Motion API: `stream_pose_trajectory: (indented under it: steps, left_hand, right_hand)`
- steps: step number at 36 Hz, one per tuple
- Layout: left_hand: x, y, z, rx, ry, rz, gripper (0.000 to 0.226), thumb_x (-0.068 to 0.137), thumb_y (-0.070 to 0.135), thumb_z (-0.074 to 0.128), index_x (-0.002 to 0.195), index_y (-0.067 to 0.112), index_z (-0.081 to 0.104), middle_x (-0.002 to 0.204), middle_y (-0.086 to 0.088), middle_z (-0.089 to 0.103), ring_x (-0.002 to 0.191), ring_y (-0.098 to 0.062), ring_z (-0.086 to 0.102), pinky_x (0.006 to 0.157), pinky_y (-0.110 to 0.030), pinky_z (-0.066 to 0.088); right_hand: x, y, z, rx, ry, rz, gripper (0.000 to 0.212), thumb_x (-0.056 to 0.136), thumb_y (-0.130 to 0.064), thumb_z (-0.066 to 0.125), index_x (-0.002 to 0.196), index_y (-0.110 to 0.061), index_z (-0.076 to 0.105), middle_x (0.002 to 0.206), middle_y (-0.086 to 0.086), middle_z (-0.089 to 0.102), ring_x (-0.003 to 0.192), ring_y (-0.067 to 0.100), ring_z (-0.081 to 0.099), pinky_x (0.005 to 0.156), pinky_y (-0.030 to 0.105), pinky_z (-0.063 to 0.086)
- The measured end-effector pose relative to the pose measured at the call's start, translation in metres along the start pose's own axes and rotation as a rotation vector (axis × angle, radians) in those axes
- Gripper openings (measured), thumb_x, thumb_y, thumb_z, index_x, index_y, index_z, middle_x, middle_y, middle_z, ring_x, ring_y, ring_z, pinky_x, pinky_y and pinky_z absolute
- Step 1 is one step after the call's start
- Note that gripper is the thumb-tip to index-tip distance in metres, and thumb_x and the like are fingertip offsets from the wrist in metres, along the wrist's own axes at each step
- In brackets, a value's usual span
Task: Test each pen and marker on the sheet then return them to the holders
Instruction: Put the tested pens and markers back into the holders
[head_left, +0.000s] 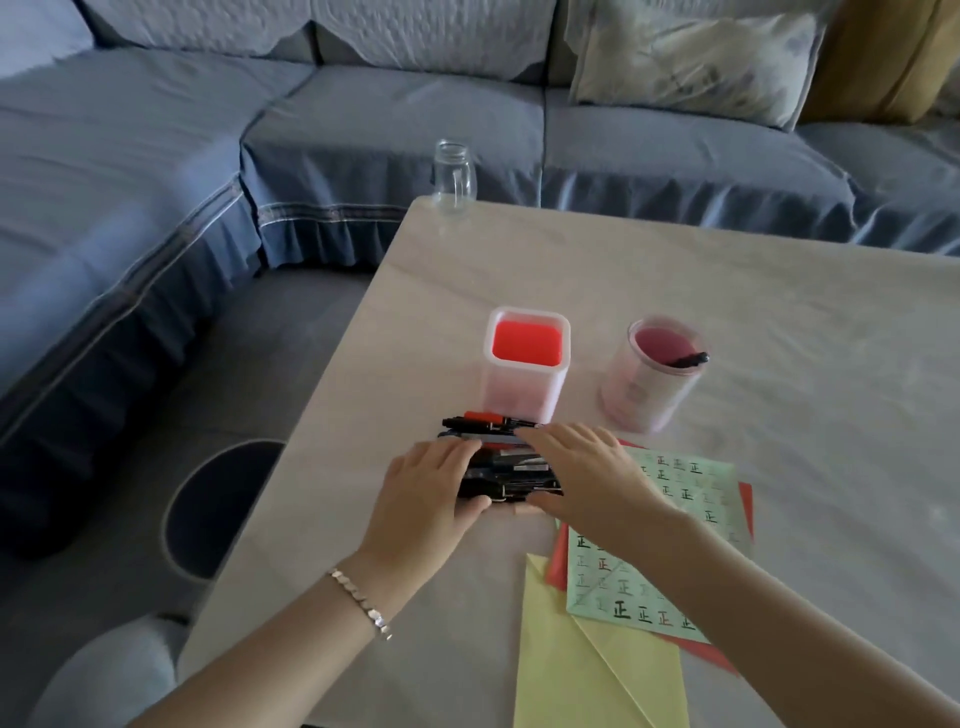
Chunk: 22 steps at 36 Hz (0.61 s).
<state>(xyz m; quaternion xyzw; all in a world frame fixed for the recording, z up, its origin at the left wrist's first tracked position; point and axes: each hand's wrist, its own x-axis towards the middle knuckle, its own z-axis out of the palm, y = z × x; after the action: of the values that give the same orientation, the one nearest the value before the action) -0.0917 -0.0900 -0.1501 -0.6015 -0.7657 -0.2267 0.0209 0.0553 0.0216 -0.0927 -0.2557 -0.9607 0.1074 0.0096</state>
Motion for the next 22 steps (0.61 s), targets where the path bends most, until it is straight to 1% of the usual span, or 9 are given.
stream_pose_trajectory:
  steps: [4,6,10,13,15,17,19,21,22]
  left_hand:
    - [0.005,0.001,-0.001,-0.067,-0.038,-0.024,0.034,0.068,0.021,0.077,0.099,0.013,0.065,0.095,-0.002,0.059,0.084,-0.026,0.058,0.07,-0.037,0.048]
    - [0.007,0.003,-0.001,-0.081,-0.047,-0.032,0.029,0.074,0.022,0.074,0.1,0.011,0.065,0.095,-0.004,0.058,0.089,-0.026,0.056,0.074,-0.037,0.047]
    - [0.007,0.006,-0.001,-0.095,-0.065,-0.039,0.028,0.083,0.028,0.066,0.104,0.01,0.062,0.101,-0.004,0.057,0.098,-0.023,0.051,0.082,-0.035,0.043]
    - [0.006,0.008,-0.003,-0.092,-0.042,-0.007,0.024,0.076,0.021,0.074,0.093,0.009,0.062,0.089,-0.002,0.062,0.086,-0.027,0.056,0.073,-0.039,0.047]
    - [0.008,0.008,-0.006,-0.165,0.019,-0.02,0.024,0.07,0.012,0.078,0.087,0.009,0.061,0.08,0.001,0.062,0.077,-0.025,0.056,0.07,-0.034,0.046]
    - [0.012,0.013,-0.014,-0.335,0.079,-0.067,0.023,0.071,0.005,0.077,0.087,0.011,0.062,0.078,0.007,0.057,0.074,-0.011,0.051,0.072,-0.016,0.039]
    - [0.019,0.023,-0.025,-0.634,0.097,-0.243,0.023,0.075,0.003,0.073,0.085,0.018,0.059,0.078,0.009,0.058,0.072,0.001,0.053,0.069,-0.007,0.038]
    - [0.028,0.036,-0.039,-1.014,0.087,-0.457,0.024,0.078,0.005,0.071,0.09,0.02,0.058,0.079,0.007,0.065,0.07,0.005,0.059,0.067,-0.011,0.044]
    - [0.032,0.042,-0.045,-1.178,0.057,-0.529,0.023,0.079,0.006,0.07,0.096,0.019,0.059,0.081,0.005,0.067,0.072,0.003,0.063,0.067,-0.015,0.047]
  right_hand:
    - [0.015,-0.004,0.012,-0.146,-0.101,-0.004,0.043,0.088,-0.038,0.052,0.125,-0.018,0.046,0.124,0.0,0.047,0.122,0.019,0.041,0.101,0.03,0.027]
    - [0.017,-0.004,0.013,-0.184,-0.141,-0.002,0.039,0.089,-0.036,0.051,0.122,-0.015,0.046,0.124,0.001,0.046,0.121,0.019,0.041,0.099,0.031,0.031]
    - [0.013,-0.006,0.014,-0.232,-0.122,-0.014,0.031,0.091,-0.021,0.044,0.12,-0.01,0.046,0.122,0.005,0.048,0.115,0.022,0.045,0.093,0.031,0.036]
    - [0.01,-0.007,0.017,-0.179,-0.04,-0.038,0.026,0.087,-0.012,0.047,0.112,-0.004,0.051,0.112,0.011,0.054,0.105,0.028,0.052,0.081,0.034,0.042]
    - [0.008,-0.007,0.015,-0.113,0.0,-0.044,0.023,0.086,-0.011,0.048,0.108,-0.005,0.054,0.108,0.009,0.055,0.102,0.028,0.053,0.078,0.032,0.039]
    - [0.004,-0.005,0.008,-0.028,0.011,-0.001,0.022,0.089,-0.015,0.046,0.109,-0.011,0.052,0.107,0.003,0.053,0.101,0.021,0.05,0.073,0.026,0.031]
    - [-0.002,-0.005,-0.001,0.186,0.036,0.068,0.014,0.088,-0.016,0.05,0.101,-0.013,0.052,0.095,0.0,0.053,0.088,0.02,0.05,0.067,0.028,0.034]
    - [-0.009,-0.006,-0.012,0.45,0.053,0.152,0.004,0.087,-0.013,0.051,0.085,-0.016,0.049,0.074,-0.004,0.049,0.066,0.016,0.047,0.055,0.024,0.035]
    - [-0.012,-0.006,-0.017,0.576,0.043,0.186,0.009,0.087,-0.012,0.05,0.079,-0.015,0.048,0.066,-0.005,0.048,0.058,0.013,0.044,0.05,0.021,0.034]
